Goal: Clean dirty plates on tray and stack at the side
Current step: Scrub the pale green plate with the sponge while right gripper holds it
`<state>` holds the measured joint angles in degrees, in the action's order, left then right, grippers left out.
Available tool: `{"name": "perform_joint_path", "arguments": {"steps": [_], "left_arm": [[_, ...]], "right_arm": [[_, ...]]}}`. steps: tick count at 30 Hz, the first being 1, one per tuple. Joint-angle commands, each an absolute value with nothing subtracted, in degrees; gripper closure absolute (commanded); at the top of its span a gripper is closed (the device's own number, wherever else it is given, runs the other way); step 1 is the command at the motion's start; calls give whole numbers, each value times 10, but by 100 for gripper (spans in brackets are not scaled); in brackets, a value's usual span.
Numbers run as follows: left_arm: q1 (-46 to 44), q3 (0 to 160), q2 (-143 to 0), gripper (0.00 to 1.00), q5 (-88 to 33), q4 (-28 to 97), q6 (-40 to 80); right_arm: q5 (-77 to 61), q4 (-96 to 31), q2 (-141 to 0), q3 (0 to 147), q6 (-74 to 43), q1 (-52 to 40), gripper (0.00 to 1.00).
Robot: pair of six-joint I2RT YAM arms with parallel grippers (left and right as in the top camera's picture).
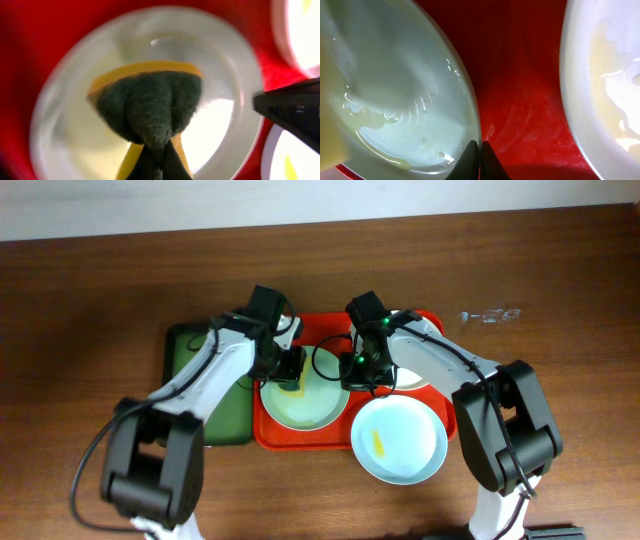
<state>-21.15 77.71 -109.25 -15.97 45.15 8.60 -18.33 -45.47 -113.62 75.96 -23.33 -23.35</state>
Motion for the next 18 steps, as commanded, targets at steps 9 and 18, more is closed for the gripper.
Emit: {"name": "perform_joint_path", "arguments": {"steps": [9,18], "left_arm": [[-225,714,-1141,100,-64,394,145],[-203,715,-1016,100,-120,438,144]], "right_arm": [[-184,-455,-1129,761,-227,-236,96],[-184,-449,-1129,761,-228,-236,96]]}}
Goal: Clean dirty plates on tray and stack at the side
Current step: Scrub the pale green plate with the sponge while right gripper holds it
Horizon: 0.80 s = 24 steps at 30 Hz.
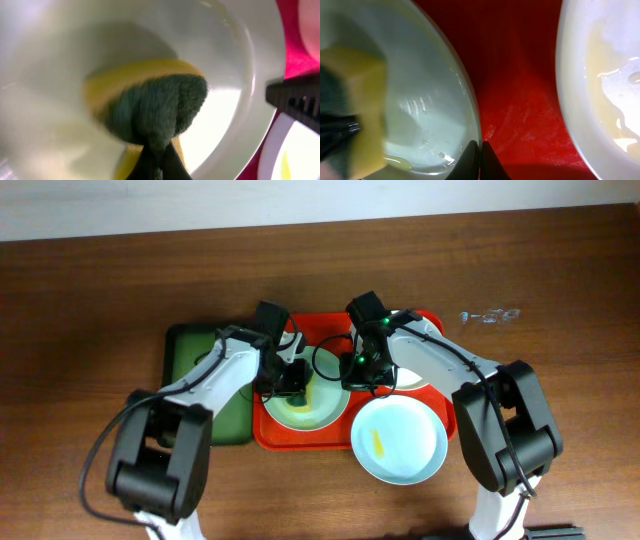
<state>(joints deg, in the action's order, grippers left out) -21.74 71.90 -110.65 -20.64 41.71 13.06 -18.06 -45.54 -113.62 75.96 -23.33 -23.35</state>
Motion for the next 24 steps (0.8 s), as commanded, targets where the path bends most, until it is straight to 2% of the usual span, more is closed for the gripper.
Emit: {"name": "perform_joint_path", "arguments": {"steps": [1,5,10,13,14,15,17,19,24], "left_arm": [[-203,715,-993,100,-84,459,143],[-215,712,-1025,100,-58,447,148],[-251,712,-1143,100,-52,427,189],[-267,716,-1164,100,-204,427,156],[-265,723,-1143,100,-219,427,156],[-261,725,-1119,100,-211,427,156],[-255,725,-1053,100,-116,427,168],[-255,720,-1047,100,-31,427,171],[-260,669,-1113,100,-36,356,201]], "right_arm": [[-184,-447,-1129,761,-228,-236,96],[-184,-448,-1129,761,-228,-237,96],[-184,-450,-1129,761,-228,-237,96],[-184,-456,-1129,761,-228,-237,96],[-184,-456,-1129,761,-228,-237,96],[-184,-456,-1129,761,-228,-237,96],[-184,-455,-1129,761,-228,-237,96],[-184,-454,-1129,761,-229,-237,96],[-184,-452,-1129,761,-229,-237,96]]}}
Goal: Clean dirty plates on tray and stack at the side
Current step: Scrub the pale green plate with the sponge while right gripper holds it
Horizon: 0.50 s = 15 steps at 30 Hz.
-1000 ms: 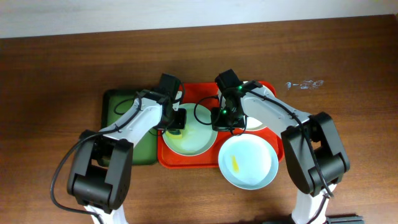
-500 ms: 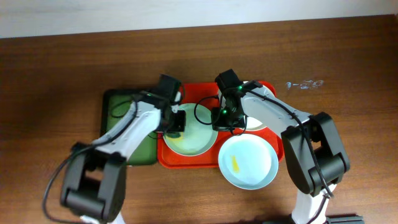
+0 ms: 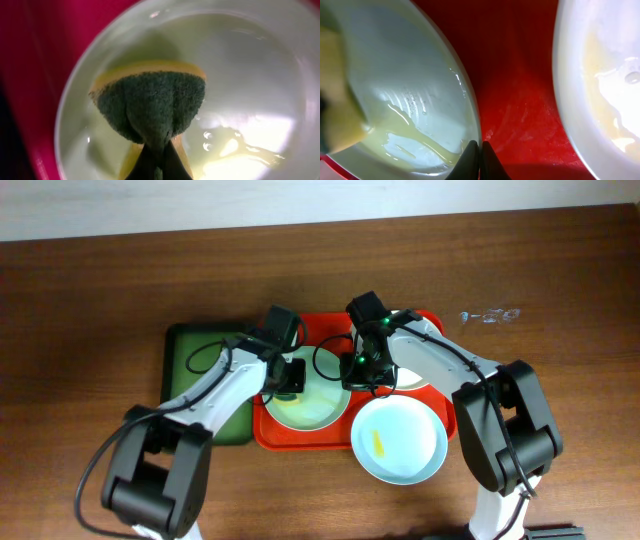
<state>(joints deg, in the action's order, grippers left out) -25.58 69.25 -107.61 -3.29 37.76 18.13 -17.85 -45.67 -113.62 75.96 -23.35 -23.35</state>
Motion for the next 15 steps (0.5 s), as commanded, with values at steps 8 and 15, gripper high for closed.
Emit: {"name": "perform_joint_path", "arguments": {"steps": [8,15], "left_arm": [[-228,747,-938,100,16,471,184],[-132,659,-885,100,187,552,203]], "right_arm": [[-184,-456,-1129,761,-229,-237,96],[-184,-461,-1129,761,-229,-237,96]]}}
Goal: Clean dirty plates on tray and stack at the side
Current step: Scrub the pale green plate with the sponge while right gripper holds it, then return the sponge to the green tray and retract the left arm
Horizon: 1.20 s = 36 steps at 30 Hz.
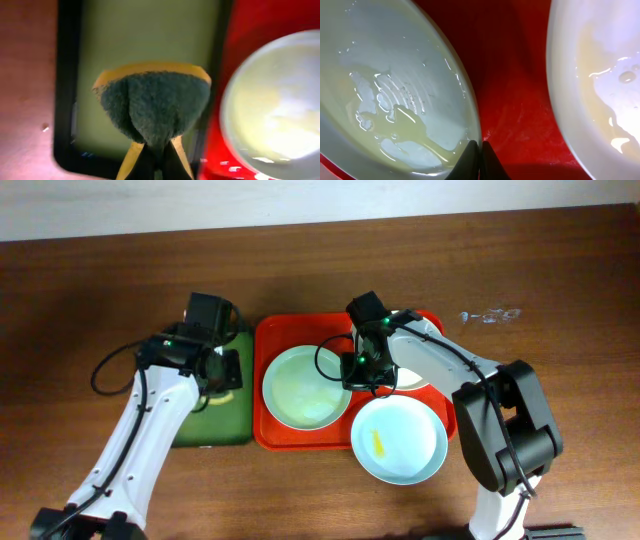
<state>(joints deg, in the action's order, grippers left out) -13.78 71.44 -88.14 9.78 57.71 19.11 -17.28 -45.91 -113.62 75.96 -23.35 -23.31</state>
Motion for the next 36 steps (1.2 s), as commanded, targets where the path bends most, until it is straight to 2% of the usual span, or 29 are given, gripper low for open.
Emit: {"name": "perform_joint_path", "arguments": {"steps": [1,4,11,14,15,16,18,19,21,24,25,26,27,28,30,33,35,36], "left_arm": [[-132,622,-885,100,177,512,201],[-132,491,-885,100,178,369,196],[-132,484,-885,100,178,352,195],[-132,477,-885,96,185,346,195],[-132,477,-885,81,185,343,195],[-132,477,-885,72,185,339,195],[-127,489,-884,62,185,358,195],[-112,513,-881,50,183,381,195],[-70,587,-876,43,167,430,194],[-4,670,-876,41,54,457,194],[18,684,-876,37,18,457,194],[43,688,-876,18,14,455,194],[62,688,-876,10,23,456,195],[87,688,-876,1,32,456,195],[116,688,-876,1,28,456,197],[117,688,-876,1,28,456,197],[117,688,-876,1,28,456,197],[117,688,-876,1,28,456,197]], "right_arm": [[-184,-458,-1129,761,-229,-237,96],[-184,-459,-1129,761,-229,-237,96],[-171,-459,-1129,761,-229,-237,96],[-158,-461,-1129,761,-229,-237,96],[-158,-461,-1129,761,-229,-237,96],[-158,-461,-1129,761,-229,-237,96],[-158,-461,-1129,761,-229,-237,96],[-158,-461,-1129,761,-229,-237,96],[-158,-461,-1129,761,-229,-237,96],[-158,-456,-1129,761,-229,-237,95],[-158,-456,-1129,761,-229,-237,95],[-158,-456,-1129,761,-229,-237,94],[-158,-456,-1129,761,-229,-237,89],[-158,-457,-1129,761,-229,-237,89],[-158,-454,-1129,760,-229,-237,84],[-158,-448,-1134,760,-229,-237,84],[-158,-447,-1144,758,-229,-238,96],[-159,-447,-1144,758,-229,-238,96]]}}
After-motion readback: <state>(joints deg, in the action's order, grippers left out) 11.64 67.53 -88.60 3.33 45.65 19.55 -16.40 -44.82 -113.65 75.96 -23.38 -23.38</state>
